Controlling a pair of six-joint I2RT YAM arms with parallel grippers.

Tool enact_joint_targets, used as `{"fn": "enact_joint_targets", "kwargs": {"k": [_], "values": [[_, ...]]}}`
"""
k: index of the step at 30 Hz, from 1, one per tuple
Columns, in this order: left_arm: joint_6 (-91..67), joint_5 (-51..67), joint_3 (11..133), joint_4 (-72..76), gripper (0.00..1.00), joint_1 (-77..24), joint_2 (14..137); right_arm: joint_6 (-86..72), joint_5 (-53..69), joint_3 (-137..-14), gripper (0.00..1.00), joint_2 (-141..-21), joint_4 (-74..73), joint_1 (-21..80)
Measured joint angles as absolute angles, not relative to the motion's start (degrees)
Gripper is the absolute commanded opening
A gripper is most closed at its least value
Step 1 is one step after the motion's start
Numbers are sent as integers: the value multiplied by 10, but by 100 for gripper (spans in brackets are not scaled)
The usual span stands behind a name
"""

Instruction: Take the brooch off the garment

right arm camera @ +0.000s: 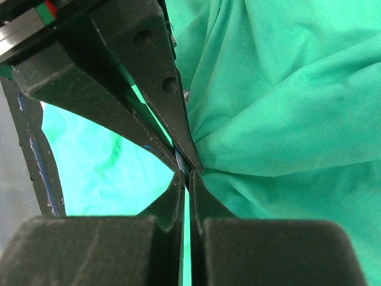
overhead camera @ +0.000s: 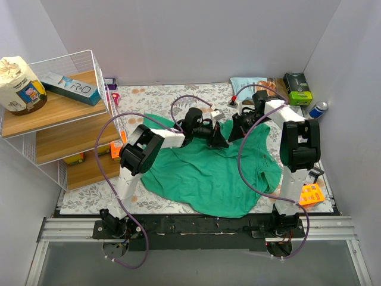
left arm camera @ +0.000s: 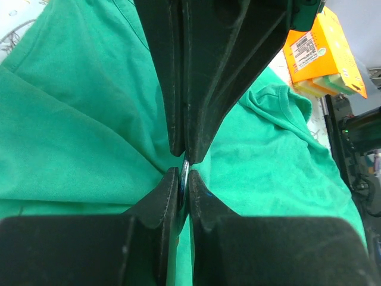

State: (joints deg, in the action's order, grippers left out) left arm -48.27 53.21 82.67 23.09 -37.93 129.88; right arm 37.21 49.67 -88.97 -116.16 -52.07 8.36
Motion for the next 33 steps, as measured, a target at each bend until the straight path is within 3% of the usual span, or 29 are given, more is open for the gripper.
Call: {"fn": "enact_joint_targets", "kwargs": {"k": [7,8,11,18,21,29,33], "values": [[-527,545,814,251,0,-380,1301,377,502,-861,1,-1148,-509,83],[-530,547,814,253,9,-380,1301,377,501,-860,1,-1147,-509,84],[-533,549,813,254,22,-380,1301,375,502,-860,1,-1147,-508,84],[-518,557,815,237,41,-380,1301,362,489,-861,1,-1147,-502,87],[-512,558,816,227,40,-380,1301,359,482,-861,1,-1147,-492,88],[-508,556,822,225,23,-377,1301,351,477,-861,1,-1136,-486,88],[-517,553,822,231,23,-376,1301,346,477,-857,1,-1131,-483,88]]}}
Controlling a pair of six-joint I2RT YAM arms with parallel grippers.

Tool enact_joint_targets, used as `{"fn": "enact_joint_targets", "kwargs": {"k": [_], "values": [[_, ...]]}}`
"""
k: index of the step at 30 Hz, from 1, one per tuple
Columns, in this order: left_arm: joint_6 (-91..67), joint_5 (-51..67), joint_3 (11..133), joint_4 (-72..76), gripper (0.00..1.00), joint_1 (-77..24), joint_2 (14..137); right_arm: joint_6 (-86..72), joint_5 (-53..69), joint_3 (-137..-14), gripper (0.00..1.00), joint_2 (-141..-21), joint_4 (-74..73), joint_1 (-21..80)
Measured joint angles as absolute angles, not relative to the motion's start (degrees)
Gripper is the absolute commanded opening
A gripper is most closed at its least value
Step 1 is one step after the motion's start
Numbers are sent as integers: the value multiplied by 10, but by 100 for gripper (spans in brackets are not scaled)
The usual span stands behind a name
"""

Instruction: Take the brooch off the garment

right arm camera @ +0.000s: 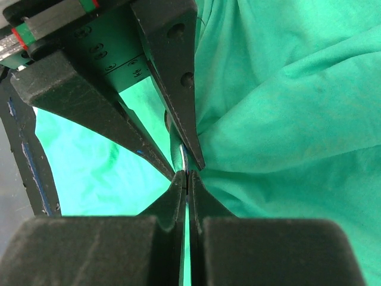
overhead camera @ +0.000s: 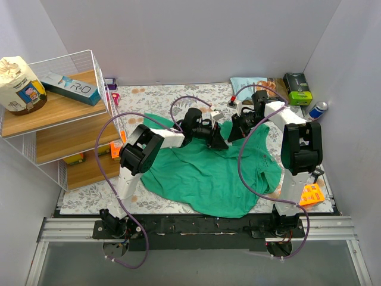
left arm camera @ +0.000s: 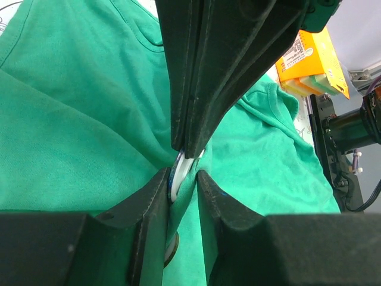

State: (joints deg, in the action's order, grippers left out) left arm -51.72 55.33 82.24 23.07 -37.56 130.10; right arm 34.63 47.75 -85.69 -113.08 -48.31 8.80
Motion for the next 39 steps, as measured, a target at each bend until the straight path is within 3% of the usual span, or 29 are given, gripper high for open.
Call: {"fn": "enact_joint_targets", "kwargs": {"k": [14,23,28,39], "values": [[-563,551,818,255,10,-373,1301,338,483,-854,1,-1127,-478,88],[-588,551,811,274,19,-372,1301,333,482,-854,1,-1125,-474,91],[-605,555,810,284,6,-371,1305,331,481,-854,1,-1125,-473,91],[-635,565,810,309,12,-368,1314,331,479,-854,1,-1124,-465,93]]}}
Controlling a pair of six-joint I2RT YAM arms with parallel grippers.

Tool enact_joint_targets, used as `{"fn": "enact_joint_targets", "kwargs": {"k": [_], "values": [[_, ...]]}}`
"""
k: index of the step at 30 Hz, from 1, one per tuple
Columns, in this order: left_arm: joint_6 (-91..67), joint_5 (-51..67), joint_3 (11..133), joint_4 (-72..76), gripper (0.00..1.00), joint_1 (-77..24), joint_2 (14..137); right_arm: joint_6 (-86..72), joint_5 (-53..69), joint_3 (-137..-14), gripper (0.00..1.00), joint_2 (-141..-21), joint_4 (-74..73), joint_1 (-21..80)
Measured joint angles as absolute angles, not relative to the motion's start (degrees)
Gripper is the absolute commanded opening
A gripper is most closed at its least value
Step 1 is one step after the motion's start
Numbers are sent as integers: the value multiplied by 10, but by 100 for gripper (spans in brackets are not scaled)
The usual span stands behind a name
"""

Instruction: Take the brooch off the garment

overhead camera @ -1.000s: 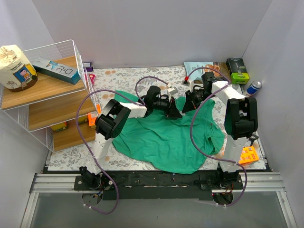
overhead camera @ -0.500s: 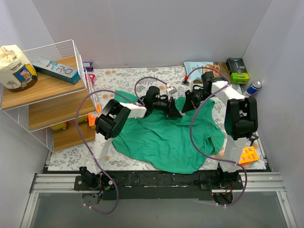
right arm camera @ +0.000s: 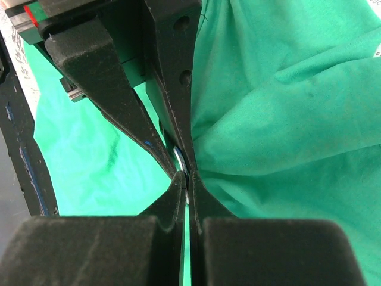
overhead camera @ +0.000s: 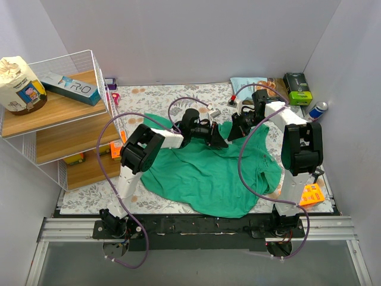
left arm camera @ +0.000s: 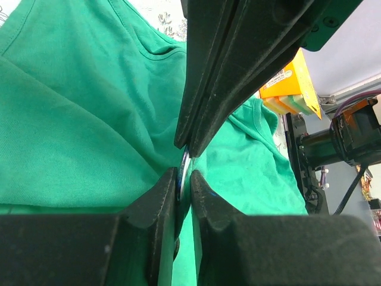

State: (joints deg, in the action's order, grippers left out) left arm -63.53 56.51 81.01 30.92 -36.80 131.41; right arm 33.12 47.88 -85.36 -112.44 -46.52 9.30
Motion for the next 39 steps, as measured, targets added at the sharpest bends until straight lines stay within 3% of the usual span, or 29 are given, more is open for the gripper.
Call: {"fn": "enact_joint_targets", "kwargs": {"k": [21,25,35,37,39], "values": [[-680,568,810,348,18,-368,1328,327,466,-853,1,-1124,-463,95],[-684,569,810,347,3,-368,1328,327,466,-853,1,-1124,-462,95],[-726,559,810,356,16,-366,1332,323,466,-842,1,-1119,-442,97],[-734,558,810,361,13,-366,1336,319,460,-835,1,-1115,-434,100],[-740,557,810,362,0,-366,1338,317,453,-831,1,-1113,-428,105]]}}
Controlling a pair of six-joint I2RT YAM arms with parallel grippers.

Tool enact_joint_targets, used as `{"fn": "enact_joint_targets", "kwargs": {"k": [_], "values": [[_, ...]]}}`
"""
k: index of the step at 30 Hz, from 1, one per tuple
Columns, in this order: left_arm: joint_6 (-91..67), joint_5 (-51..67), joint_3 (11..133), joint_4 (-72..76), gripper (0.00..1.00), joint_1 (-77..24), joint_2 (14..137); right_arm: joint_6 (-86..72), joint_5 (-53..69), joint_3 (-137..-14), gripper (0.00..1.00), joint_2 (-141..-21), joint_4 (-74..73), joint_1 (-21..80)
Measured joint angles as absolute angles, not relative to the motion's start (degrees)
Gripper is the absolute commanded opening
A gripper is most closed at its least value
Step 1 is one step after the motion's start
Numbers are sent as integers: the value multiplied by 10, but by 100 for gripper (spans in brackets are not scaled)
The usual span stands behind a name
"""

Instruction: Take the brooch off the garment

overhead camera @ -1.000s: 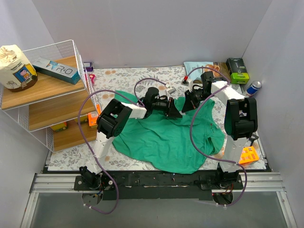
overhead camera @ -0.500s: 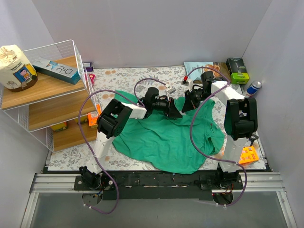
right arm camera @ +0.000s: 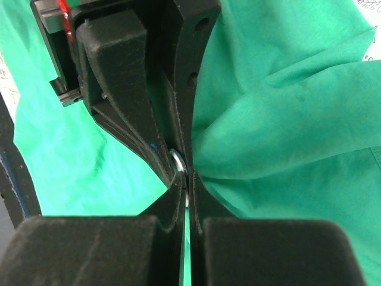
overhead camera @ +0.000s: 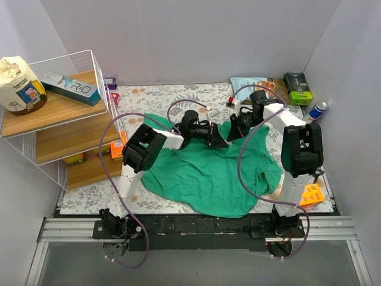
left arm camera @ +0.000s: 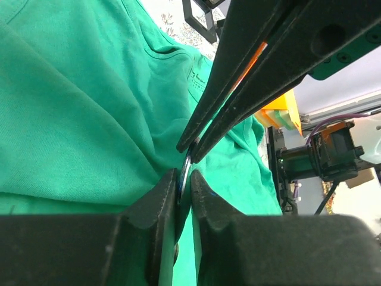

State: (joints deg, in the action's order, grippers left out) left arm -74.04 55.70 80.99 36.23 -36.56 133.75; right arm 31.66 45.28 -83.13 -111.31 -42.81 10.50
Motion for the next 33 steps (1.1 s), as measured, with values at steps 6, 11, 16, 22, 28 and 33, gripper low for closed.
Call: {"fn": "enact_joint_targets", "kwargs": {"k": [6,11,16,22,28,33], "values": [[-749,552,809,367,0,-365,1338,317,443,-829,1,-1109,-417,108],[-747,555,802,376,0,-365,1338,329,442,-829,24,-1109,-424,110],[-732,559,802,400,0,-368,1336,364,449,-881,40,-1131,-482,112],[-713,567,802,409,0,-372,1335,422,472,-924,38,-1165,-541,106],[-705,577,802,407,0,-377,1335,461,481,-926,38,-1167,-576,102],[-697,578,802,408,0,-376,1335,495,477,-937,36,-1169,-615,102]]}}
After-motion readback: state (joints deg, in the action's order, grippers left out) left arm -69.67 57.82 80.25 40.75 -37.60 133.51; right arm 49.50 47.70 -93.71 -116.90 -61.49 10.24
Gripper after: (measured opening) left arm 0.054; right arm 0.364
